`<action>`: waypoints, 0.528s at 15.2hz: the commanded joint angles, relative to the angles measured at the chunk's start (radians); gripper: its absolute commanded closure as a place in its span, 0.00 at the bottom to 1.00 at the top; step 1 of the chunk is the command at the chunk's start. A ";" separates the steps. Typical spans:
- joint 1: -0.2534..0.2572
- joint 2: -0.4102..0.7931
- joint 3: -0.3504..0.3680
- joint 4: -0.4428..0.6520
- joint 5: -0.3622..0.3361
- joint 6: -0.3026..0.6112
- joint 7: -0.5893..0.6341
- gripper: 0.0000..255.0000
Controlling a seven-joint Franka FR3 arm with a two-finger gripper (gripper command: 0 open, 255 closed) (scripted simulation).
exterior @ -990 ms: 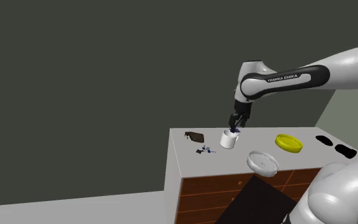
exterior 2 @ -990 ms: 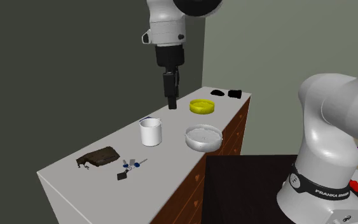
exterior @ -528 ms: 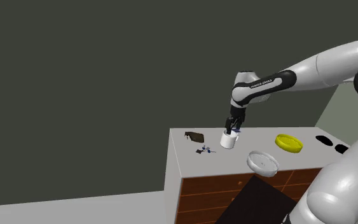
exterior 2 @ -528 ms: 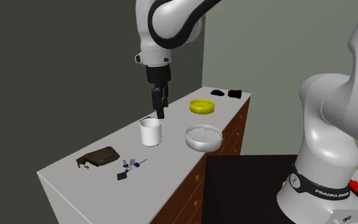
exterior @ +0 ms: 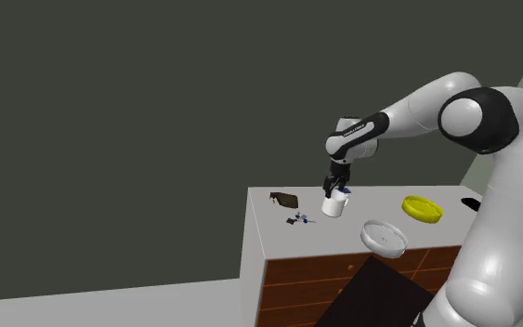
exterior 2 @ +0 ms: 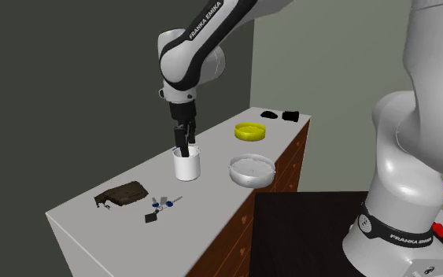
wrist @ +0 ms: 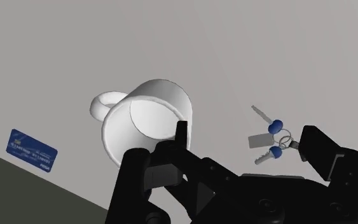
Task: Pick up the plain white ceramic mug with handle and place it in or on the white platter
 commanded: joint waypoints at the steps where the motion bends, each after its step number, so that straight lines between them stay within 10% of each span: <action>1: -0.021 0.082 -0.001 0.058 0.038 0.018 -0.039 0.00; 8: -0.075 0.255 0.018 0.173 0.110 0.066 -0.107 0.00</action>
